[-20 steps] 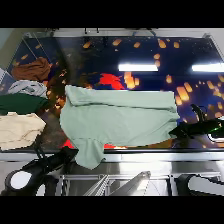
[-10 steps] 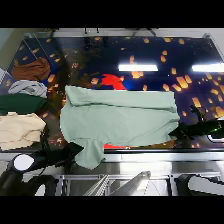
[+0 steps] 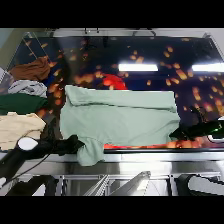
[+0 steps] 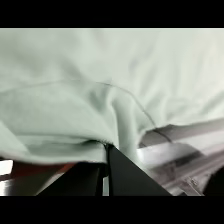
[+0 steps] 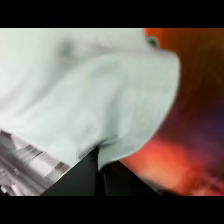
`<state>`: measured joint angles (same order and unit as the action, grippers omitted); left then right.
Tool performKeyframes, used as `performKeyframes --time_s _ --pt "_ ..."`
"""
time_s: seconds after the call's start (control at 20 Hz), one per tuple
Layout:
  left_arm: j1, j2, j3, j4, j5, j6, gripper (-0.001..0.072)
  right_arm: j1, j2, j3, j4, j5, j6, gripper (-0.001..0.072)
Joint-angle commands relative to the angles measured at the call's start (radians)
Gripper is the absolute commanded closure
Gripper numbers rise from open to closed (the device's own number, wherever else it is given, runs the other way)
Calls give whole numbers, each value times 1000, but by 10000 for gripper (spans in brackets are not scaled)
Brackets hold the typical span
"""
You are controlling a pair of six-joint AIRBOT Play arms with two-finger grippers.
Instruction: Fold the shirts.
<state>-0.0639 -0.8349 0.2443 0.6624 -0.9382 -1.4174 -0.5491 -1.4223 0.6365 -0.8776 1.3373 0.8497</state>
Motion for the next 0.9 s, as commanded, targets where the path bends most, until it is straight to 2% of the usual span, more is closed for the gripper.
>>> performKeyframes --time_s 0.0,0.15,0.25,0.35,0.6,0.75,0.85 --pt "63 -37 155 -50 -140 60 680 -3 1 62 7 183 62 694" --pt "239 -37 245 1 -277 67 681 -24 14 126 -24 295 164 694" --pt "348 -37 270 63 -364 76 680 -30 29 128 -88 284 201 694" --pt "435 -37 256 78 -412 124 681 -39 37 128 -154 264 255 694" --pt "543 -37 225 78 -461 197 681 -117 129 128 -147 236 270 695" --pt "589 -37 281 78 -453 198 681 -173 172 128 -132 209 280 695" --pt "594 -39 324 77 -444 198 681 -195 172 128 -70 177 276 695"
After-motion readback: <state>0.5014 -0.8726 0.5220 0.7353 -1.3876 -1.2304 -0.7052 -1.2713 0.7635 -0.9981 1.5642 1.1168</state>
